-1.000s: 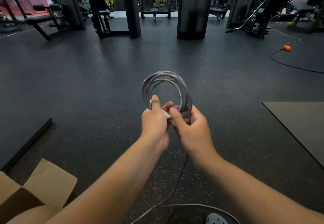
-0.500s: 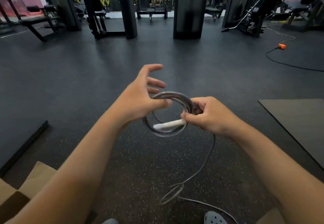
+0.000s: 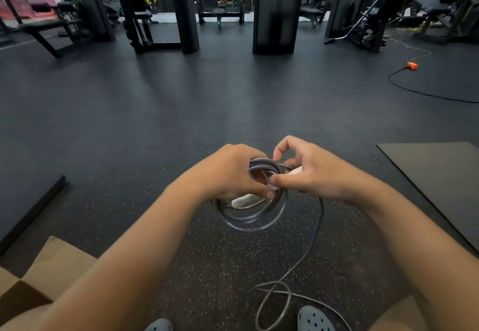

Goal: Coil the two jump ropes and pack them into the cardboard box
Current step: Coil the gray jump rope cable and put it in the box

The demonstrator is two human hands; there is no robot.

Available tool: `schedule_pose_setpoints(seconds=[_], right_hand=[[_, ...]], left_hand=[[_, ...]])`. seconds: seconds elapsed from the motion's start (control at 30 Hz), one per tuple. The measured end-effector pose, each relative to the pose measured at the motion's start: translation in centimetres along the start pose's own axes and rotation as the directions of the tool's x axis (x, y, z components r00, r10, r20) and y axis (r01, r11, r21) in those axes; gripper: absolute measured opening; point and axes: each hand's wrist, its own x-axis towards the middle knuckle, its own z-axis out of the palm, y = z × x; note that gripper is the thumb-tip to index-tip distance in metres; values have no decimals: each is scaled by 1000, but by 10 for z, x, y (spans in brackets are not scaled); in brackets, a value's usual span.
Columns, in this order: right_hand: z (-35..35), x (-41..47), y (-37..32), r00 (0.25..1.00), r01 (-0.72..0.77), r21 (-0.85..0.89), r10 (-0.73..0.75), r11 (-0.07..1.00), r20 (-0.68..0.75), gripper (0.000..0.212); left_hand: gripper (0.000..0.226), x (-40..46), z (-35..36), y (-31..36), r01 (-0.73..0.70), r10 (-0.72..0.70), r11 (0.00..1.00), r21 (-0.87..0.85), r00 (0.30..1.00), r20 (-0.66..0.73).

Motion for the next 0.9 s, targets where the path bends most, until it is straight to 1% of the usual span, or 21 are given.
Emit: schedule_pose_setpoints(seconds=[0.07, 0.13, 0.2, 0.23, 0.3, 0.33, 0.4, 0.47, 0.5, 0.53, 0.57, 0.6, 0.67, 0.7, 0.73, 0.83, 0.9], right_hand=[[-2, 1, 2, 1000, -15, 37, 15, 999, -10, 36], [-2, 1, 3, 1000, -8, 67, 9, 998, -22, 37], [-1, 0, 0, 997, 28, 122, -19, 992, -72, 32], [-1, -1, 0, 993, 44, 173, -25, 984, -114, 33], [-3, -1, -1, 980, 63, 272, -8, 960, -199, 48], [-6, 0, -1, 969, 50, 288, 23, 956, -245, 53], [-13, 0, 3, 938, -8, 286, 107, 958, -330, 64], [-15, 1, 9, 908, -100, 222, 181, 970, -378, 72], [-15, 3, 13, 907, -152, 167, 204, 974, -369, 74], [-12, 4, 15, 918, -185, 131, 219, 974, -332, 79], [-7, 5, 15, 935, -190, 151, 226, 970, -272, 83], [-3, 6, 16, 956, -164, 239, 214, 957, -200, 87], [8, 8, 11, 988, -85, 463, 136, 882, -78, 91], [13, 7, 7, 993, -42, 523, 92, 851, -70, 90], [18, 7, 5, 994, -1, 536, 62, 844, -95, 83], [38, 4, -2, 969, 83, 431, 28, 899, -246, 39], [43, 5, 0, 943, 105, 405, 38, 908, -329, 24]], left_hand=[[24, 2, 3, -3, -5, 5, 998, -63, 1000, 13], [22, 3, 5, -9, -31, 36, 984, -173, 999, 29], [20, 2, 6, -15, -53, 65, 956, -290, 997, 32], [20, 1, 5, -17, -61, 71, 933, -354, 997, 15], [20, -1, 4, -20, -71, 58, 862, -503, 997, -42], [21, -2, 3, -20, -75, 45, 806, -587, 997, -65], [20, -3, 4, -19, -98, 18, 665, -741, 993, -115], [18, -1, 8, -15, -128, -63, 517, -846, 980, -187], [20, 1, 11, -12, -131, -130, 424, -896, 970, -204], [23, 2, 14, -9, -126, -207, 324, -938, 958, -200], [26, 4, 17, -7, -119, -278, 236, -964, 943, -185], [28, 6, 21, -5, -117, -335, 178, -977, 927, -172], [29, 8, 28, -4, -137, -416, 129, -982, 892, -179], [30, 9, 31, -4, -157, -450, 115, -981, 872, -192], [31, 9, 34, -6, -174, -481, 107, -979, 853, -204], [26, 10, 39, -8, -177, -515, 139, -974, 828, -224], [23, 10, 41, -8, -147, -515, 182, -972, 828, -222]])
